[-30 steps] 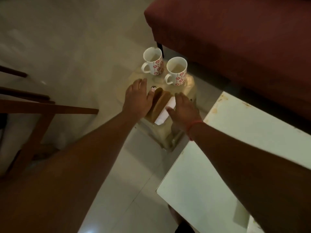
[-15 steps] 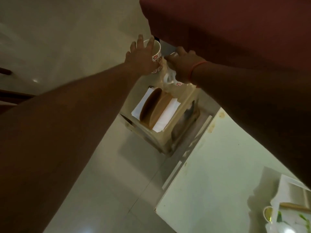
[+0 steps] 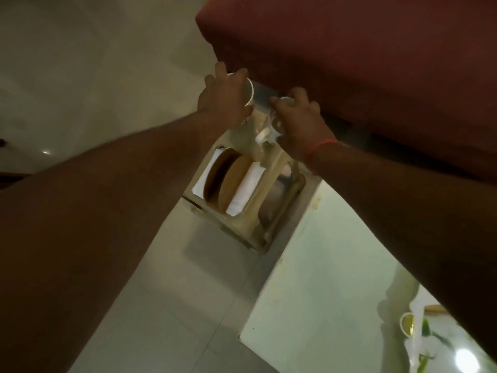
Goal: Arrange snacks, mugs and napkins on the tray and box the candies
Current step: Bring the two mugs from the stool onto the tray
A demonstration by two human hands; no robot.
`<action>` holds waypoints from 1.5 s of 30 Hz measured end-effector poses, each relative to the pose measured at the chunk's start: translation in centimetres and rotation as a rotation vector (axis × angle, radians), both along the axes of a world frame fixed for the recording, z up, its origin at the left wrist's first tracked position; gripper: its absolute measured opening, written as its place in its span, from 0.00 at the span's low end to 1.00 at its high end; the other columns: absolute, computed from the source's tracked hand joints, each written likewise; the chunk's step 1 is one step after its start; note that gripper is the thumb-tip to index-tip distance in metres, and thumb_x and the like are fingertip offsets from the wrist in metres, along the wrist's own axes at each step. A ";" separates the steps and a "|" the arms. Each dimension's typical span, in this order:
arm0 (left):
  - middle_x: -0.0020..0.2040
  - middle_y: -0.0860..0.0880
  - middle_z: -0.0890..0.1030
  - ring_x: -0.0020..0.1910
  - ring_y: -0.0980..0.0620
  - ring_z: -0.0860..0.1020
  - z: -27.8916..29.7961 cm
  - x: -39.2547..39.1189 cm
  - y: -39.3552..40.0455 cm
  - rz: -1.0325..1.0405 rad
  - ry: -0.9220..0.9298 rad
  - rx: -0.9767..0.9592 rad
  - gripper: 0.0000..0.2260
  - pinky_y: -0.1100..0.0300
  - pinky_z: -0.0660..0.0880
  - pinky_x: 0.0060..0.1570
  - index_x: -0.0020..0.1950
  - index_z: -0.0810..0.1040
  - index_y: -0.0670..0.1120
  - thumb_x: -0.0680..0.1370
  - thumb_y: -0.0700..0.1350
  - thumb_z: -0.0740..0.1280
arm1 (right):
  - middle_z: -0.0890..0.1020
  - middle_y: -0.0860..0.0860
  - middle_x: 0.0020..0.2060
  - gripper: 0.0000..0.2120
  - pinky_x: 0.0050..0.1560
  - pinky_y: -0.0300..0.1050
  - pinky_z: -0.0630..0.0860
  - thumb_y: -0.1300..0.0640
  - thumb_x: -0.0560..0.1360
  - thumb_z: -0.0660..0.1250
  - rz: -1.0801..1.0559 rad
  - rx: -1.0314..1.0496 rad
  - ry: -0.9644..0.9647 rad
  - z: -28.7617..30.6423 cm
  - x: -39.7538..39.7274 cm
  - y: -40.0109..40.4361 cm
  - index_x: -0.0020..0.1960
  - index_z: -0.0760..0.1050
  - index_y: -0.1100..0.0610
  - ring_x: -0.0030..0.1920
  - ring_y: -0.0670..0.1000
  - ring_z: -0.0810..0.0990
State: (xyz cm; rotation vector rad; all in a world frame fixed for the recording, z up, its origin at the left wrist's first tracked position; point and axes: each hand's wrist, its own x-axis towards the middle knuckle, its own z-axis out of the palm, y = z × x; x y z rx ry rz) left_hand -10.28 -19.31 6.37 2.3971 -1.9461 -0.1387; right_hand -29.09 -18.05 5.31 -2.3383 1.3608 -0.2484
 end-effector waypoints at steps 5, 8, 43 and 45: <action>0.66 0.41 0.67 0.60 0.37 0.70 2.1 -7.3 1.2 -0.258 -0.157 -0.046 0.32 0.45 0.79 0.46 0.71 0.66 0.54 0.70 0.53 0.74 | 0.62 0.56 0.70 0.36 0.59 0.56 0.76 0.63 0.69 0.73 -0.179 -0.054 -0.025 0.3 -10.8 4.3 0.72 0.64 0.46 0.62 0.64 0.69; 0.65 0.41 0.67 0.59 0.38 0.70 3.6 -14.1 2.3 -0.404 -0.167 -0.009 0.32 0.45 0.79 0.46 0.71 0.66 0.54 0.70 0.52 0.73 | 0.64 0.57 0.68 0.36 0.59 0.58 0.77 0.62 0.67 0.76 -0.299 -0.026 -0.004 0.7 -18.1 7.7 0.70 0.67 0.47 0.61 0.65 0.71; 0.72 0.46 0.63 0.65 0.43 0.68 -3.2 -57.7 21.5 -0.995 -0.035 0.370 0.34 0.50 0.81 0.48 0.73 0.64 0.57 0.71 0.50 0.76 | 0.62 0.57 0.70 0.36 0.58 0.55 0.77 0.60 0.72 0.70 -0.696 0.367 0.014 -1.9 -47.4 34.9 0.75 0.60 0.44 0.67 0.63 0.65; 0.73 0.46 0.62 0.66 0.43 0.67 -3.3 -57.7 21.3 -0.998 -0.029 0.366 0.35 0.50 0.80 0.49 0.73 0.64 0.57 0.71 0.49 0.76 | 0.62 0.57 0.70 0.36 0.59 0.55 0.77 0.59 0.72 0.71 -0.682 0.366 0.039 -1.9 -47.3 34.7 0.75 0.60 0.44 0.68 0.63 0.64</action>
